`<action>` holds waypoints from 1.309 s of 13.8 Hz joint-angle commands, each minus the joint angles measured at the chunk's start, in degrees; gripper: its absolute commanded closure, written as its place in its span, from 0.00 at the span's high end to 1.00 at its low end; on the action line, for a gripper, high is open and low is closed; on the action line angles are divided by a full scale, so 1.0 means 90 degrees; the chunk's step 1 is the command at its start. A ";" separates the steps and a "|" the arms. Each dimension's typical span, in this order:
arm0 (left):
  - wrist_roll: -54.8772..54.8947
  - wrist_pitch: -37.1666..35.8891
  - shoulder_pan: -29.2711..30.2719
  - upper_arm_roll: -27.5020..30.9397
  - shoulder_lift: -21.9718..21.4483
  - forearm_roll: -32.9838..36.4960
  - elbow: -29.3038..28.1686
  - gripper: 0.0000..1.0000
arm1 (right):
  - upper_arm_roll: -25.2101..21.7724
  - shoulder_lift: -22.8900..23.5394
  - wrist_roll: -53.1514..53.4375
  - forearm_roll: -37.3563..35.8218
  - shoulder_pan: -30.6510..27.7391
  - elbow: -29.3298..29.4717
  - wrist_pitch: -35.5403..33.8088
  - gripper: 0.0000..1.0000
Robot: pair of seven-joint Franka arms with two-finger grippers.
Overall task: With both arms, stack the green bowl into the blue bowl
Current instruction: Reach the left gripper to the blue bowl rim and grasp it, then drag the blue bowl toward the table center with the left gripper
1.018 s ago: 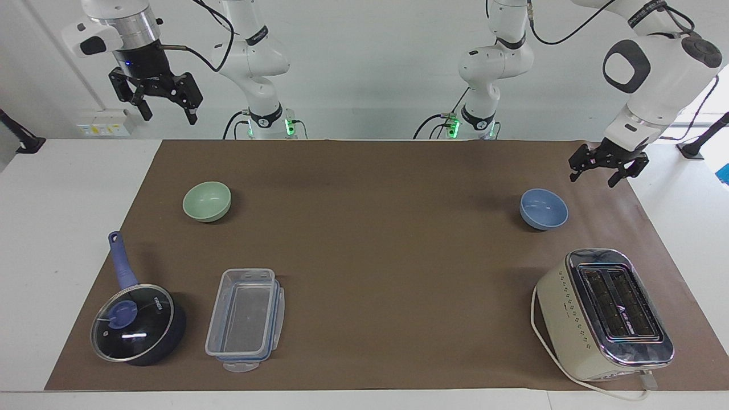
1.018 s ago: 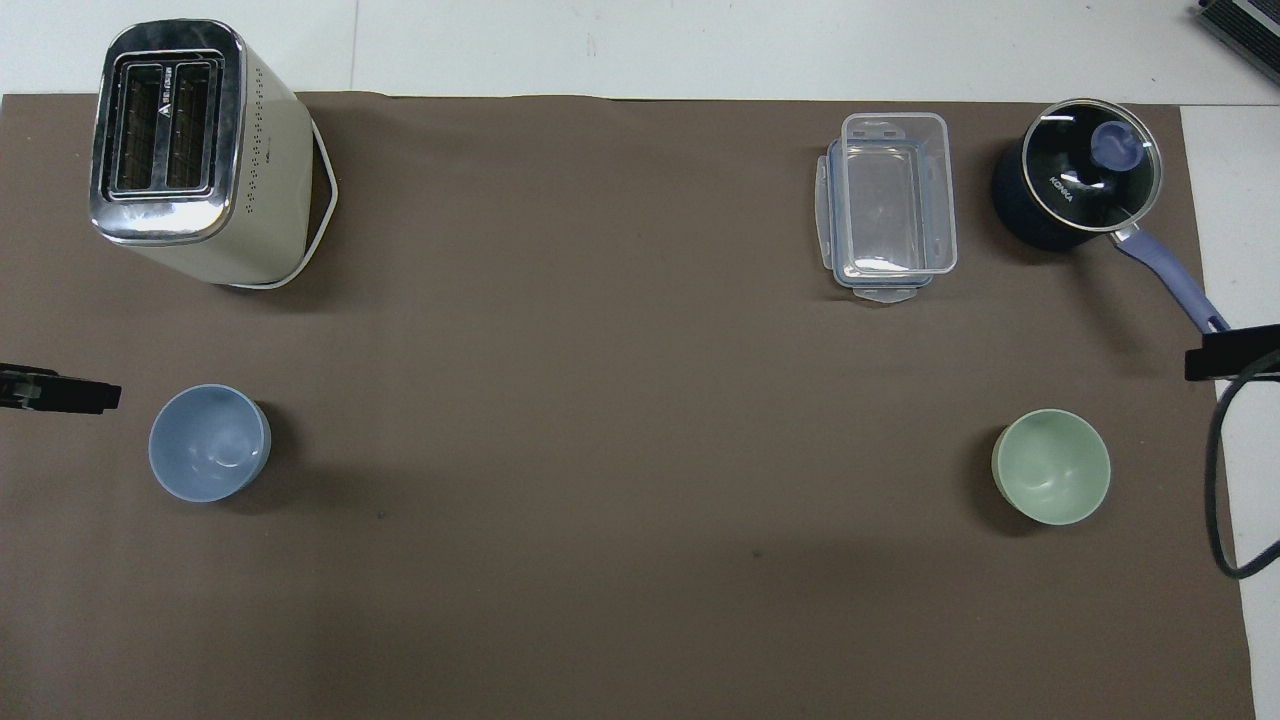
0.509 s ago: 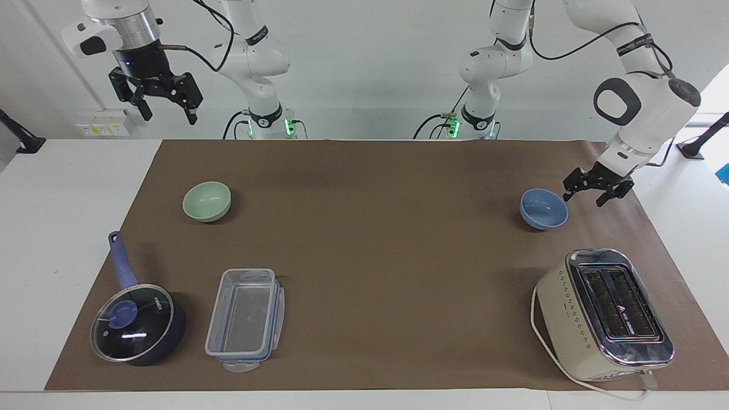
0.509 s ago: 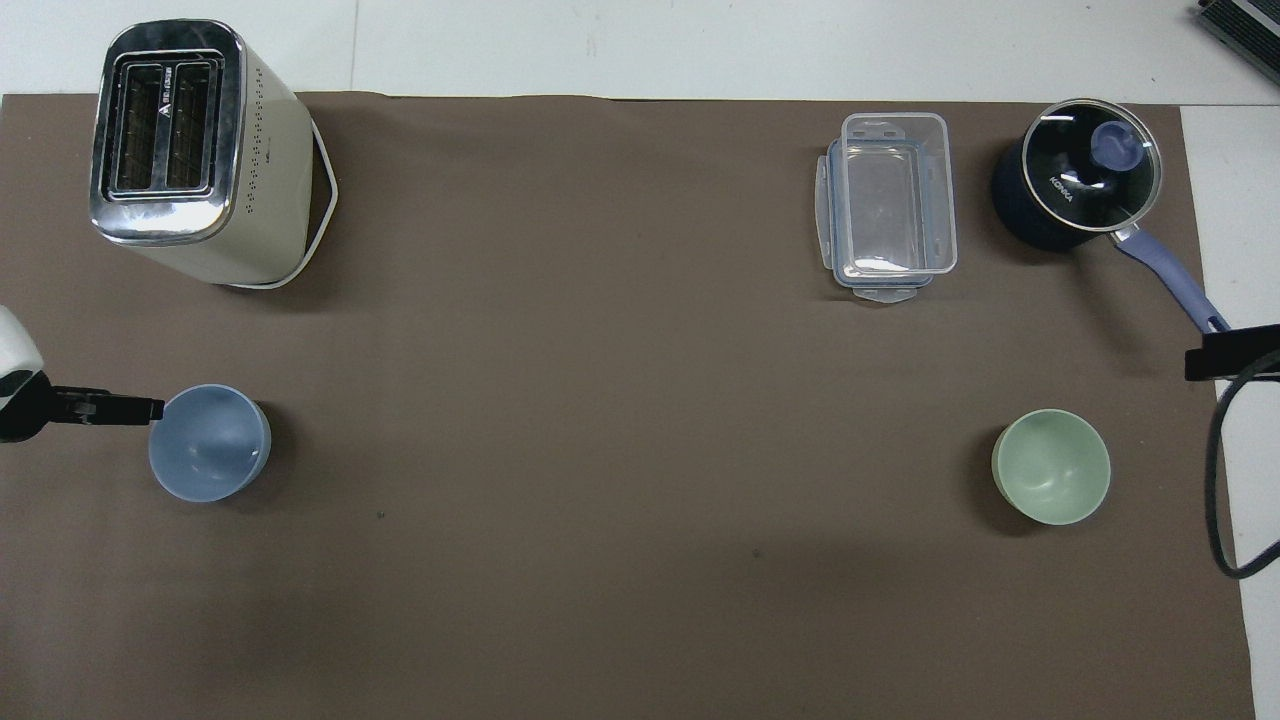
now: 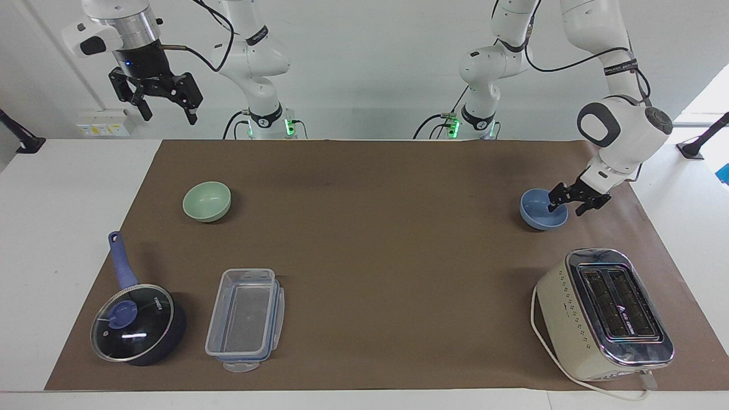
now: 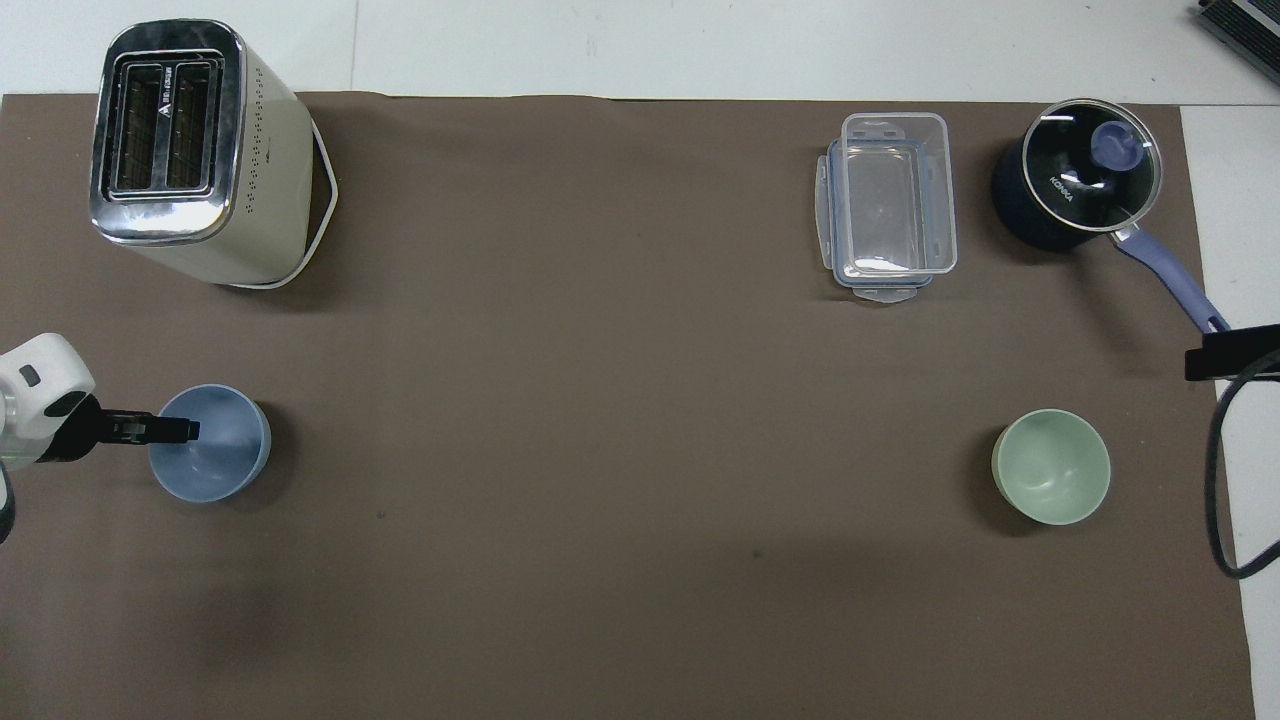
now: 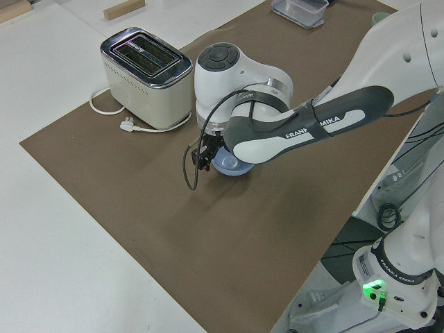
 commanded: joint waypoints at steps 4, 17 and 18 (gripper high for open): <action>0.0125 -0.0266 0.0101 -0.0058 -0.0185 -0.0137 -0.0182 0.03 | 0.0029 -0.0092 -0.0113 -0.0017 -0.0067 -0.0091 -0.0036 1.00; -0.1141 -0.1175 -0.1322 -0.0117 -0.0878 -0.0137 0.0160 0.00 | -0.0010 -0.0102 0.0265 0.0002 -0.0077 -0.0120 -0.0123 1.00; -0.1483 -0.1097 -0.1595 -0.0127 -0.0849 -0.0128 0.0160 0.00 | -0.0010 -0.0102 0.0384 0.0022 -0.0077 -0.0120 -0.0124 1.00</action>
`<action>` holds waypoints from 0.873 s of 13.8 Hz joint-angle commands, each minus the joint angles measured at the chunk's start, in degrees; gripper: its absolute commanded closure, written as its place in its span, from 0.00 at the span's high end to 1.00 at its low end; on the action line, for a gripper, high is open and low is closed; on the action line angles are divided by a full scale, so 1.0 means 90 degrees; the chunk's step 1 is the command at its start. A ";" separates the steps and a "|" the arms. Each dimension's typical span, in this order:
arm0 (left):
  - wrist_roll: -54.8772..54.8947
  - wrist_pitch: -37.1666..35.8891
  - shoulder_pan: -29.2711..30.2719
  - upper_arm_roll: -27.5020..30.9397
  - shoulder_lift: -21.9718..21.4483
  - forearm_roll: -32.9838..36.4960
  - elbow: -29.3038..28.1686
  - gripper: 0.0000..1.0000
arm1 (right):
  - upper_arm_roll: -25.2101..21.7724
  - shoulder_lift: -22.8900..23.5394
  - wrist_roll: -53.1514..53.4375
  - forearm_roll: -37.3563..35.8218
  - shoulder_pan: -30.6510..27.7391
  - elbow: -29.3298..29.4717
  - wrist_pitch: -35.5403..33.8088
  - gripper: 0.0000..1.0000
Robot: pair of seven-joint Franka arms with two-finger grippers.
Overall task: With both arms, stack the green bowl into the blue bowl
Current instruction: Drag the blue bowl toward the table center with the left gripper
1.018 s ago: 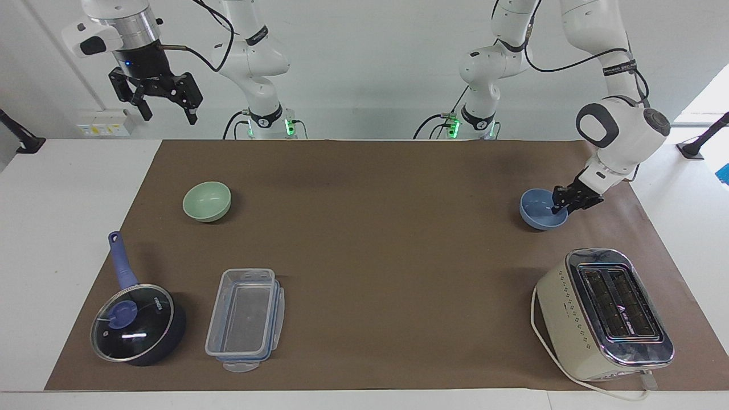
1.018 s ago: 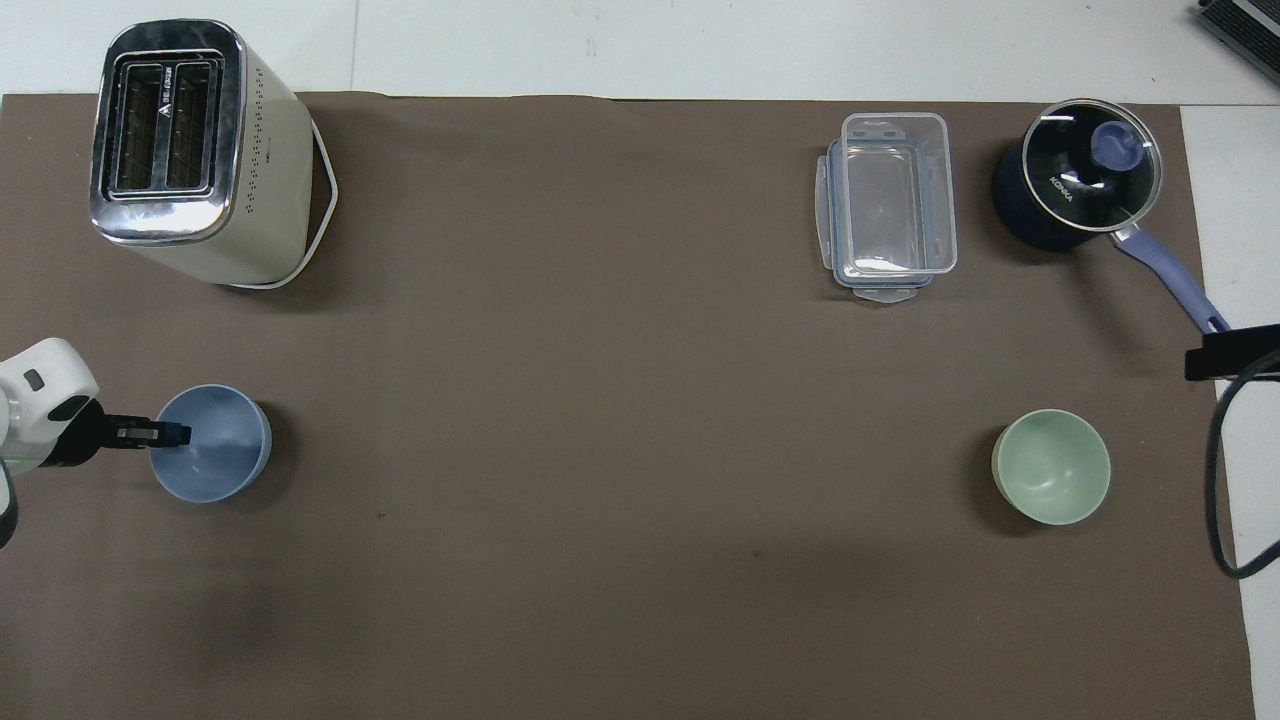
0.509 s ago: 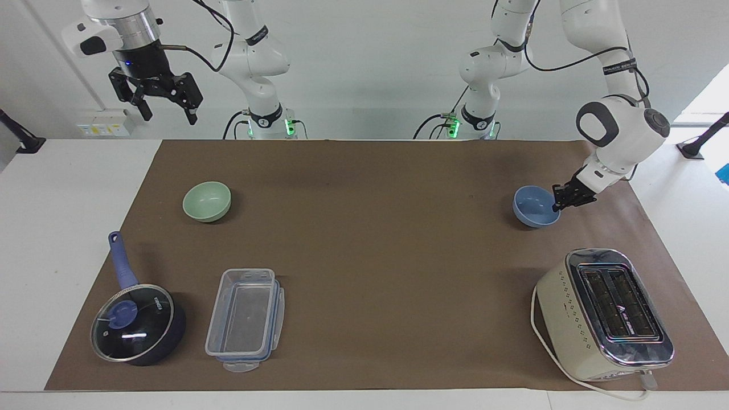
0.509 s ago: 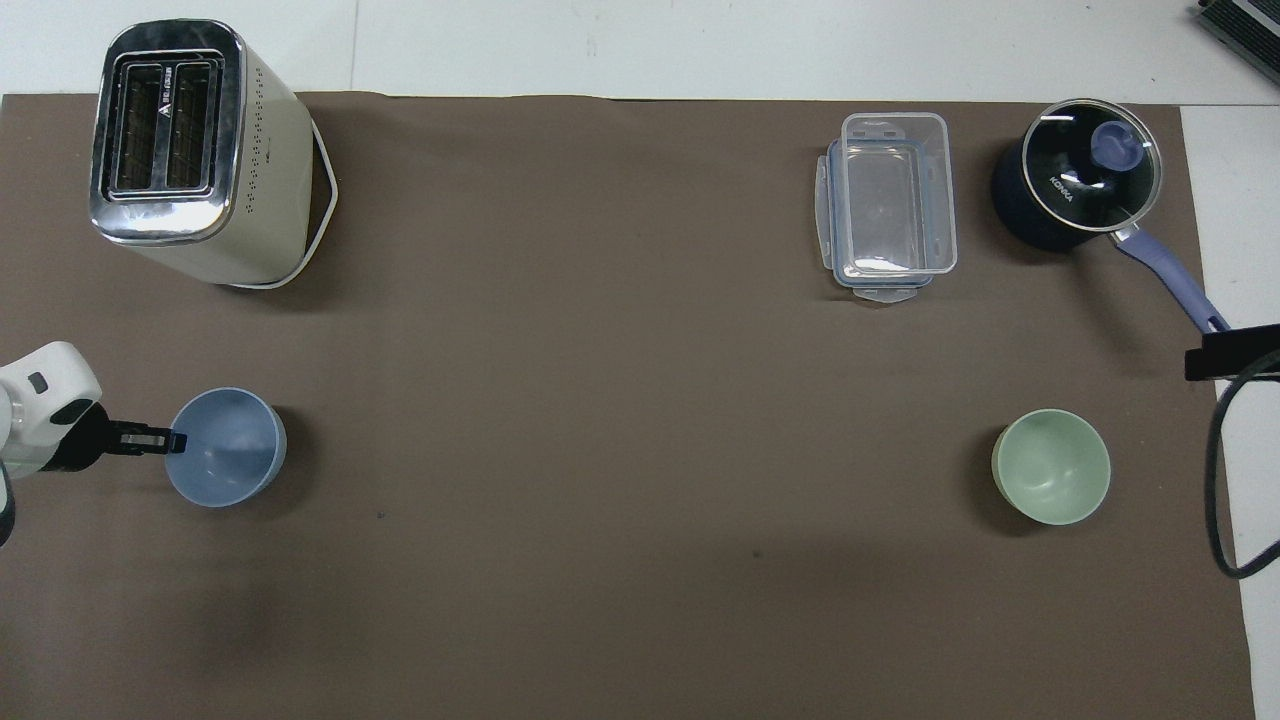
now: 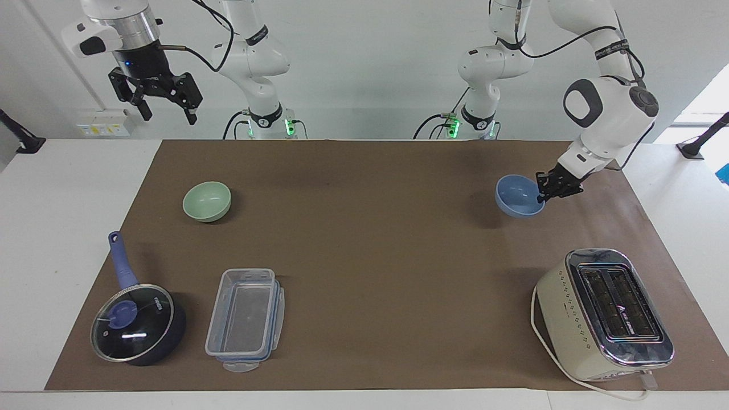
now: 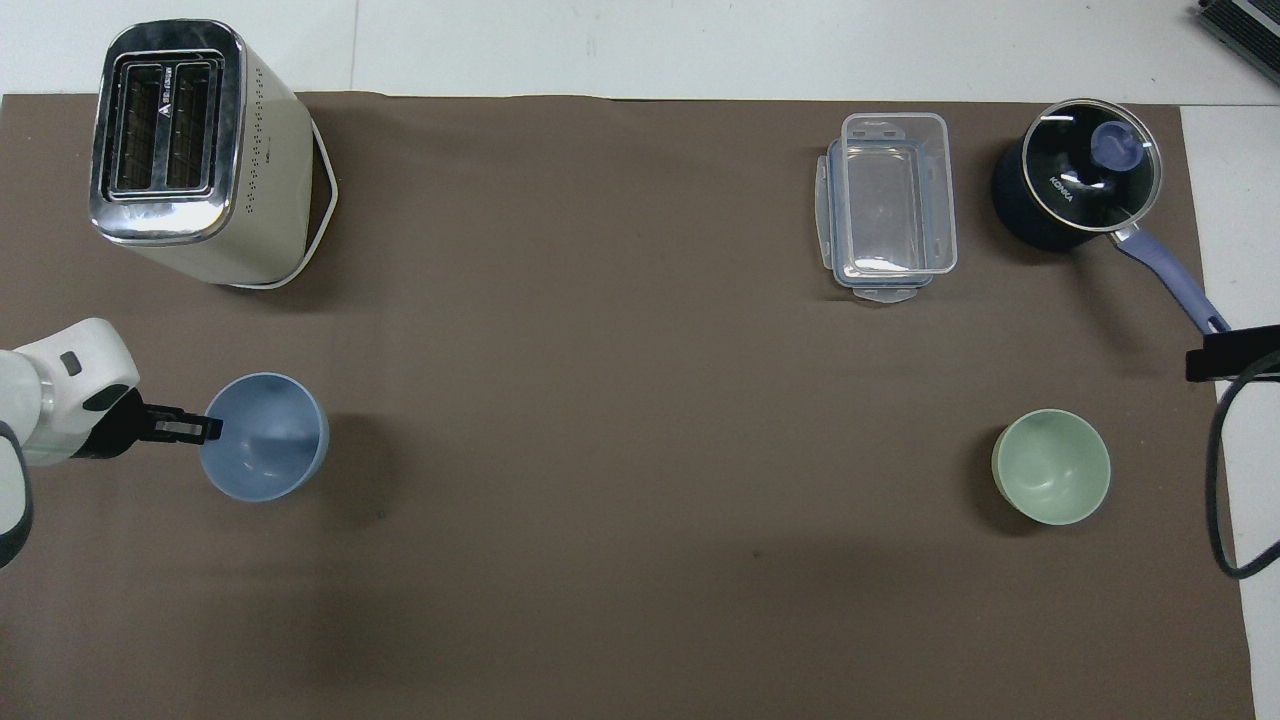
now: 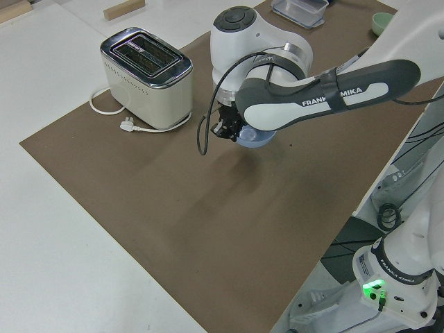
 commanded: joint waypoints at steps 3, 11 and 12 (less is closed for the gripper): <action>-0.1663 0.0538 -0.1461 0.0064 0.0136 -0.0092 -0.0122 0.00 | 0.0002 -0.0102 0.0258 0.0266 -0.0060 -0.0136 0.0016 1.00; -0.4790 0.2081 -0.3873 0.0064 0.0887 -0.0092 -0.0133 0.00 | -0.0057 -0.0092 -0.1010 0.0188 -0.0363 -0.1287 0.0941 1.00; -0.5102 0.2268 -0.4118 0.0064 0.1015 -0.0092 -0.0133 0.00 | -0.0057 -0.0083 -0.1089 0.0188 -0.0392 -0.1482 0.1147 1.00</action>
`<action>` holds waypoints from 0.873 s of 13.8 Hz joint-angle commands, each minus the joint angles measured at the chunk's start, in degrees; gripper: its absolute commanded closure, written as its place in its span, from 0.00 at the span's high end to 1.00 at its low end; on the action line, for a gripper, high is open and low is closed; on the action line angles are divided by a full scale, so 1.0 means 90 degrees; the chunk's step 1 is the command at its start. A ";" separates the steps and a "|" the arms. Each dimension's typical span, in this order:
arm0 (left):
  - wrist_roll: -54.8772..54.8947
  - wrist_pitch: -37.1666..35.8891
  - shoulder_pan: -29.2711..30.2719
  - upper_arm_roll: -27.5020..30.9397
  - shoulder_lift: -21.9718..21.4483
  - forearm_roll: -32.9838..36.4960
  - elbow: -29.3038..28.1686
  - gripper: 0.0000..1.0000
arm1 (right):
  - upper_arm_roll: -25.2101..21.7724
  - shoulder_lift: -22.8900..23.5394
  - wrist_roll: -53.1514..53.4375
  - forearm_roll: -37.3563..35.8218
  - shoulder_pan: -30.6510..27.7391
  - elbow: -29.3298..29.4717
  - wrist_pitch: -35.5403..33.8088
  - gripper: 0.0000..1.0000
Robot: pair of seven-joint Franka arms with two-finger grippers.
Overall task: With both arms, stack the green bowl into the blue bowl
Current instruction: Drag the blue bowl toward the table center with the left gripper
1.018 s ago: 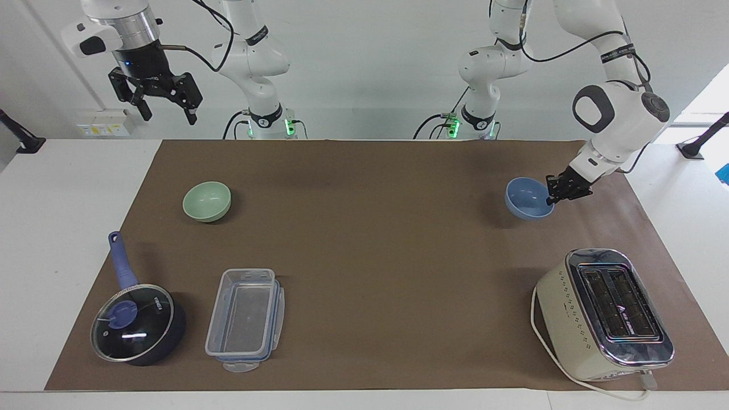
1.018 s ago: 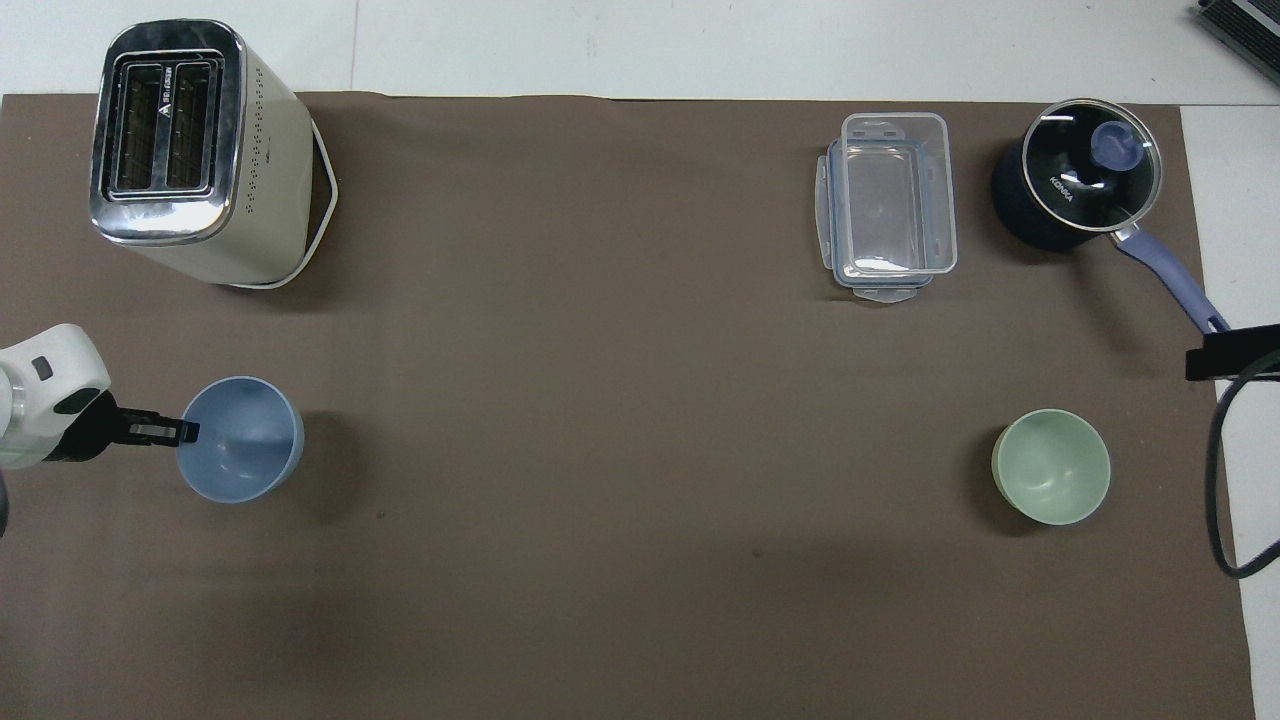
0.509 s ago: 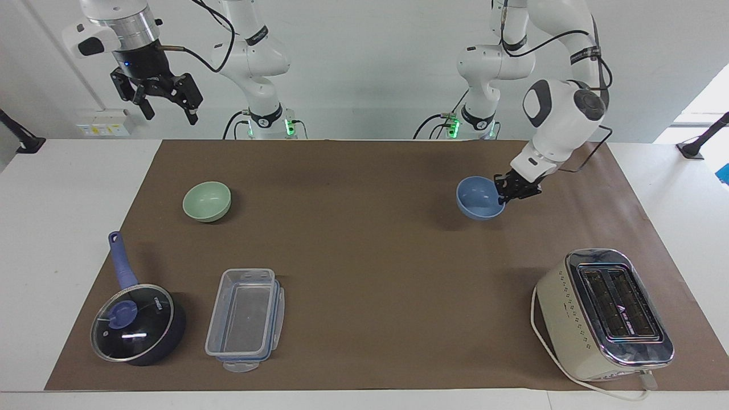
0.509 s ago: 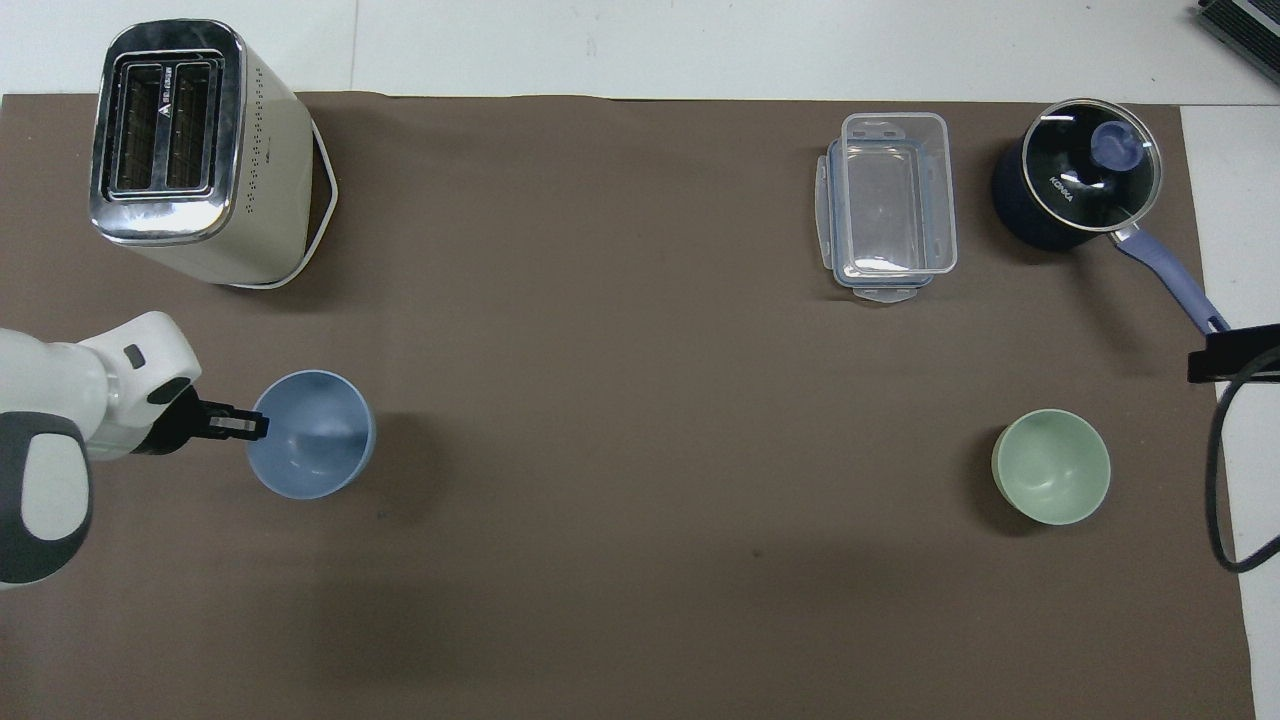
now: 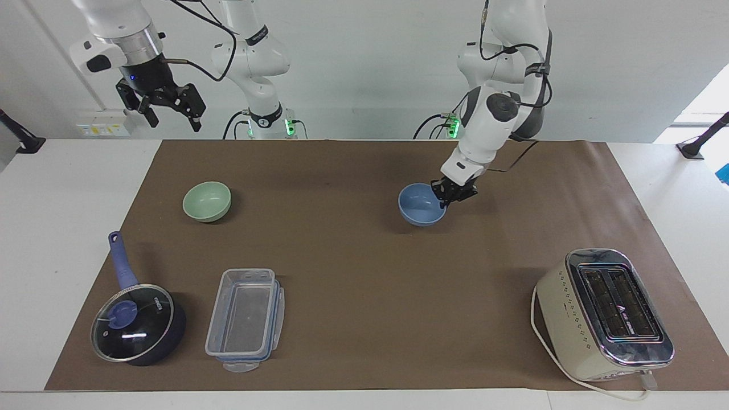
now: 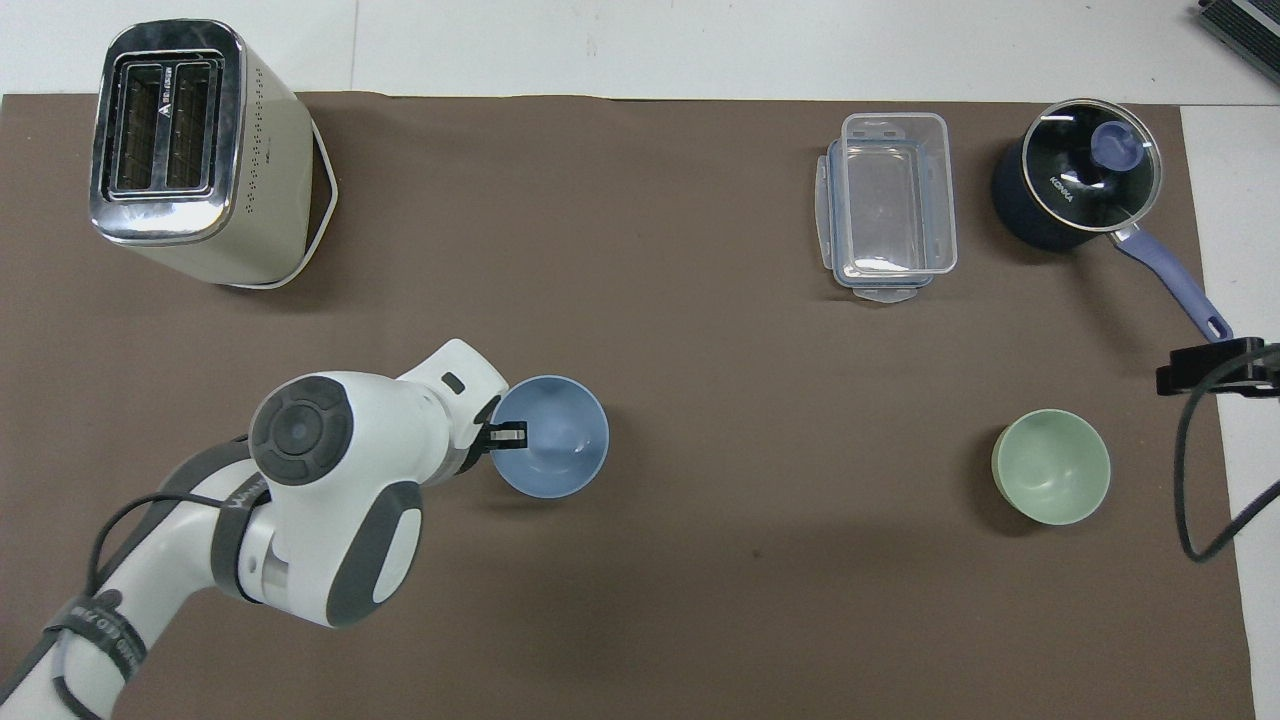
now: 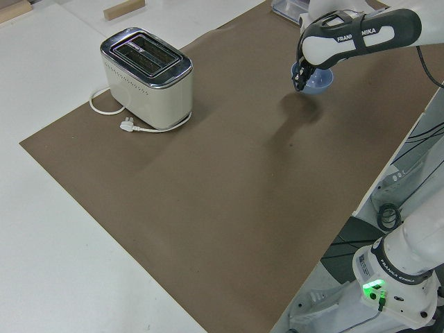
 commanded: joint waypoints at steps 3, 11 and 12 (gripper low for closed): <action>-0.0538 0.0483 -0.0609 0.0121 0.0235 -0.0081 -0.0040 0.00 | -0.0022 -0.0079 -0.0643 0.0040 -0.0151 -0.1405 0.1087 1.00; -0.0391 0.0395 -0.0571 0.0150 0.0440 -0.0081 0.0262 1.00 | -0.0022 0.0174 -0.1865 0.0030 -0.1001 -0.3438 0.3344 1.00; -0.0372 0.0366 -0.0523 0.0160 0.0382 -0.0042 0.0359 1.00 | -0.0022 0.0320 -0.1865 0.0030 -0.1040 -0.3517 0.3423 1.00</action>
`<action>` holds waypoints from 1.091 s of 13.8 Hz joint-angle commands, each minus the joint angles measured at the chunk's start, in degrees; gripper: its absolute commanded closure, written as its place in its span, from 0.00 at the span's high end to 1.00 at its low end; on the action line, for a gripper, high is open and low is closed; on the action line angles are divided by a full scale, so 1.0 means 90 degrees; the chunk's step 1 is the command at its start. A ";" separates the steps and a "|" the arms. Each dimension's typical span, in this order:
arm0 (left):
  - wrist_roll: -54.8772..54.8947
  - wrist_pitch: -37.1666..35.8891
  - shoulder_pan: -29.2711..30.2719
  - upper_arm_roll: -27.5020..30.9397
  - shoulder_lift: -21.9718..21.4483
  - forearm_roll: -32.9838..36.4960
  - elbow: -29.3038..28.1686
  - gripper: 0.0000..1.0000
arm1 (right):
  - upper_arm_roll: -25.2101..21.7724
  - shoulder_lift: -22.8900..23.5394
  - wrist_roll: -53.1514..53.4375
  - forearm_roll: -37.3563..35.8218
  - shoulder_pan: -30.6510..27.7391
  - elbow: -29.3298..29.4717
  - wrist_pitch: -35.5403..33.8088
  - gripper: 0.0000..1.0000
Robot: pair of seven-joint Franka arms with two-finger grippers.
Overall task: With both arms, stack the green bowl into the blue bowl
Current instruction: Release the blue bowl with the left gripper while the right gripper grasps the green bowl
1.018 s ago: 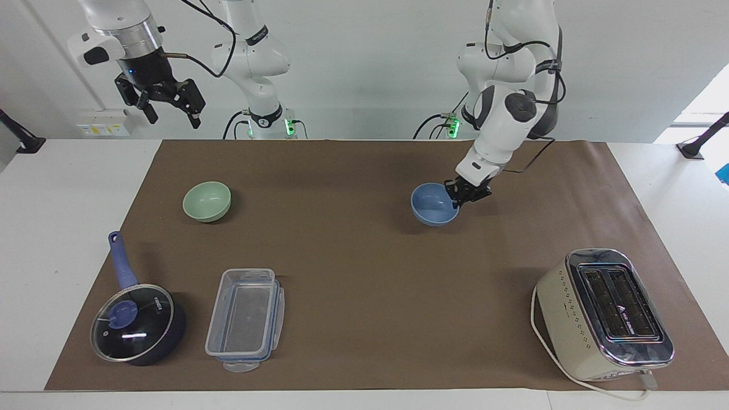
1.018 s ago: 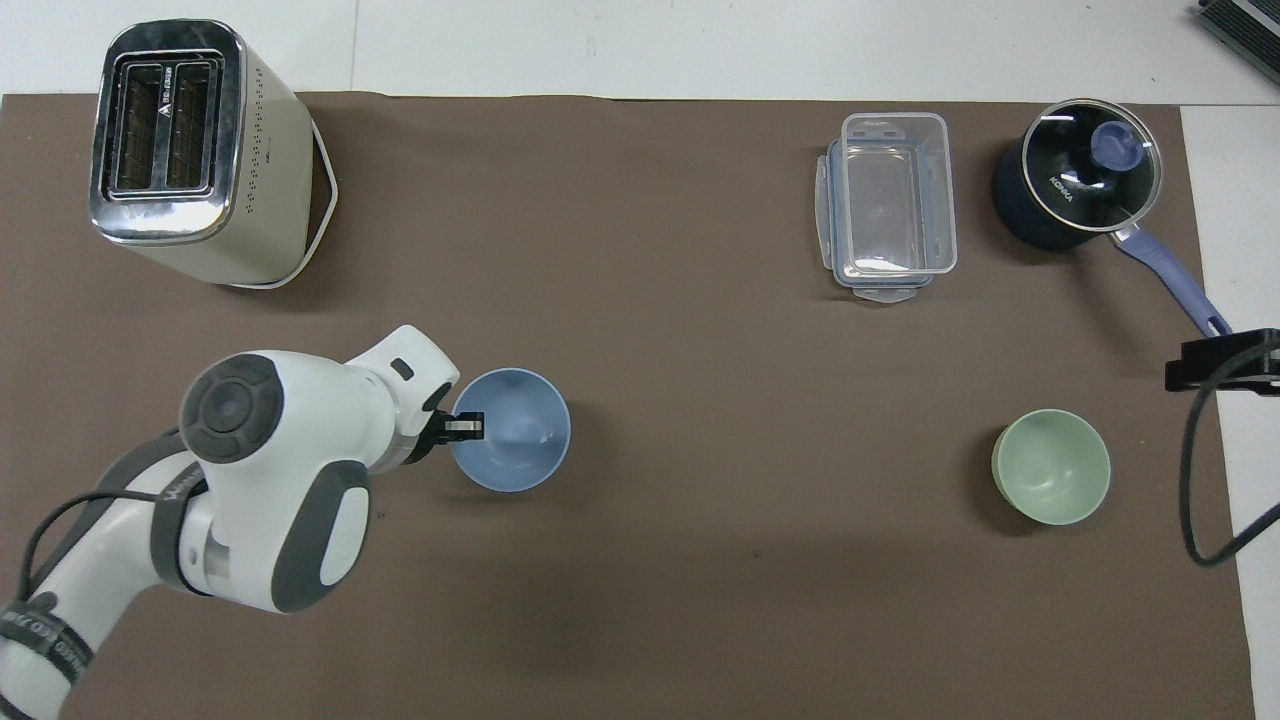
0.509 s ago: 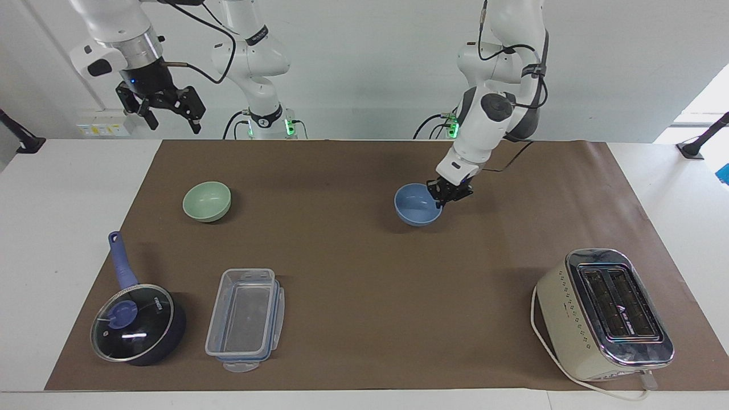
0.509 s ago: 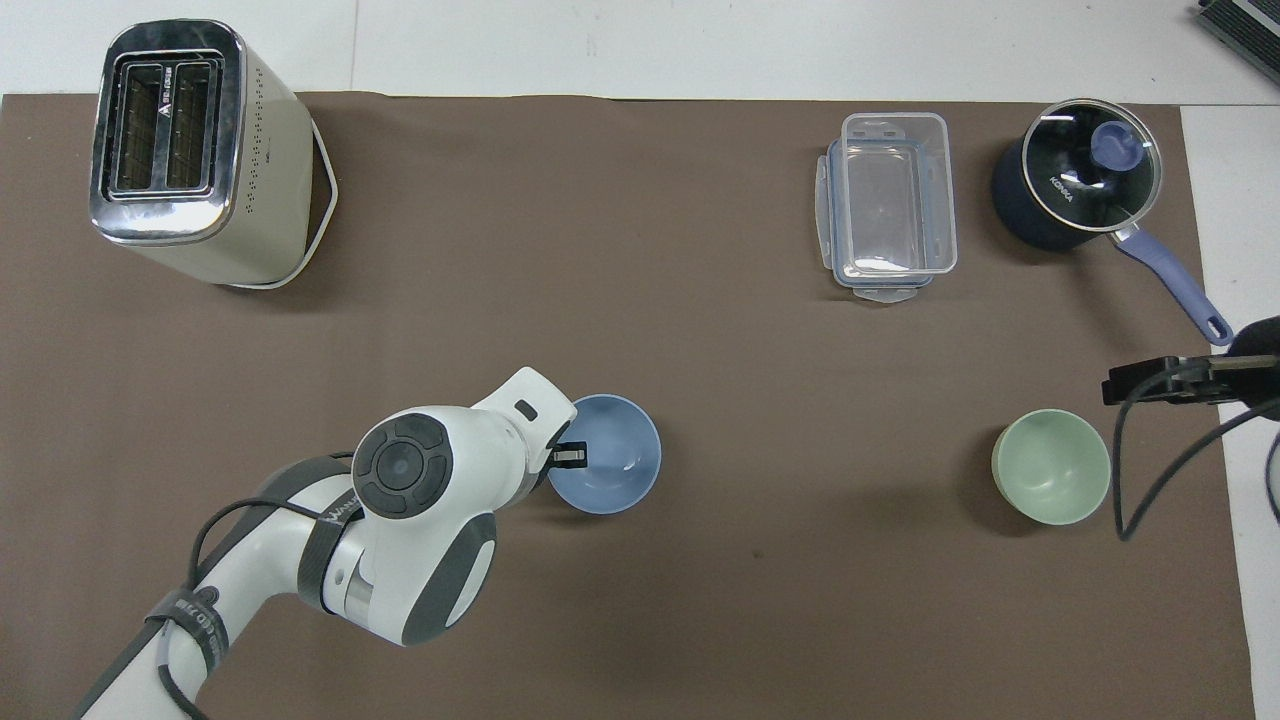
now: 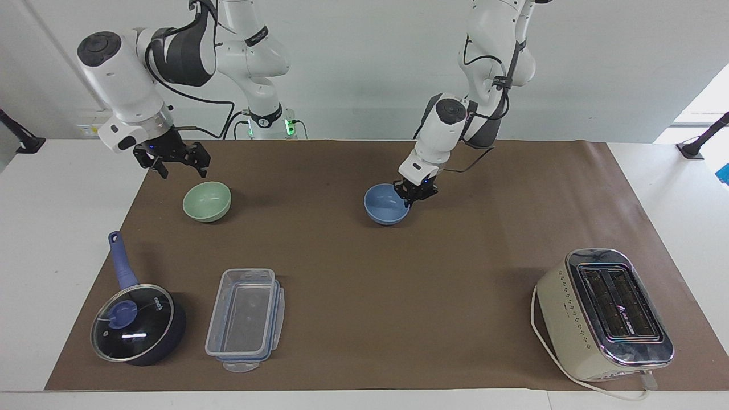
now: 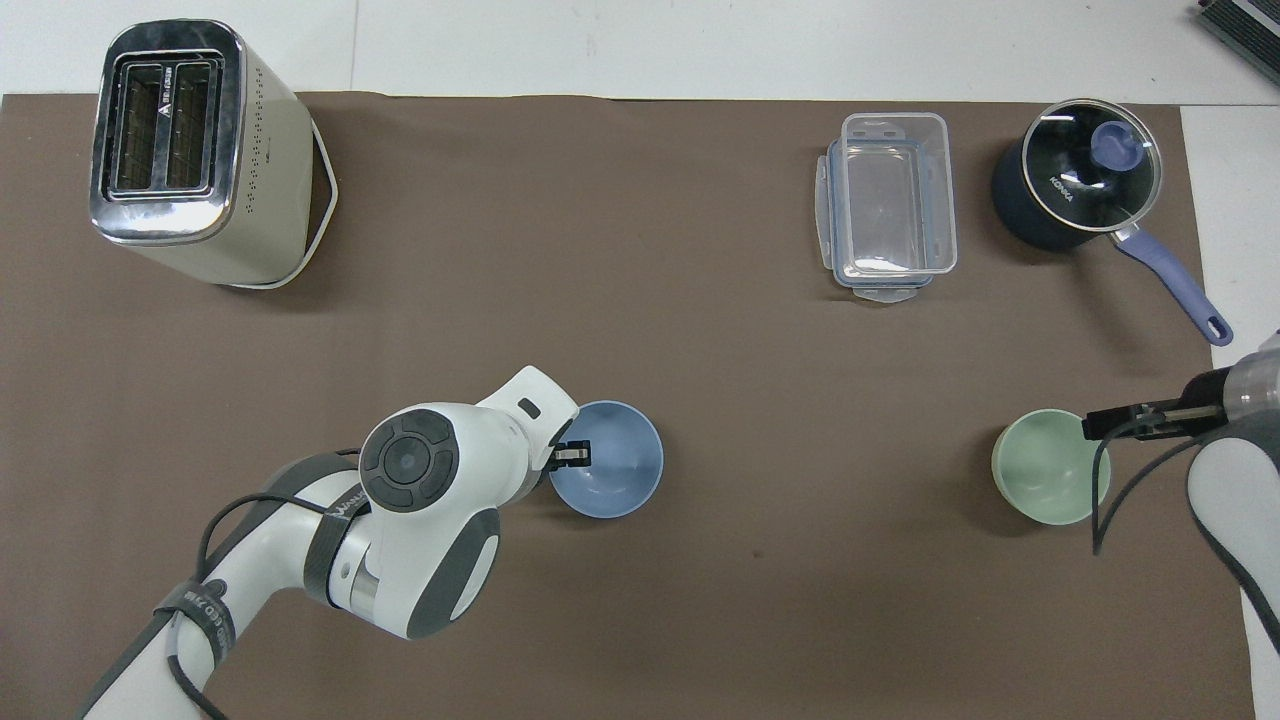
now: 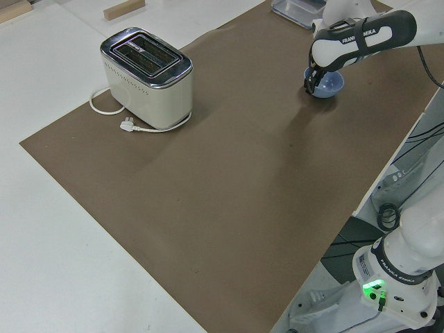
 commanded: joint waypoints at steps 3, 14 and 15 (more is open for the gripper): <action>0.0665 -0.0724 0.0463 0.0097 -0.0339 0.0026 0.0518 1.00 | 0.0028 0.0441 -0.0379 0.0035 -0.0316 -0.0561 0.0984 1.00; 0.3009 -0.4738 0.2807 0.0097 -0.1034 0.0621 0.3359 1.00 | 0.0028 0.0734 -0.0556 0.0093 -0.0346 -0.0660 0.1181 0.00; 0.3331 -0.4974 0.2886 0.0097 -0.0966 0.0709 0.3613 1.00 | 0.0028 0.0763 -0.0565 0.0084 -0.0336 -0.0621 0.1171 0.00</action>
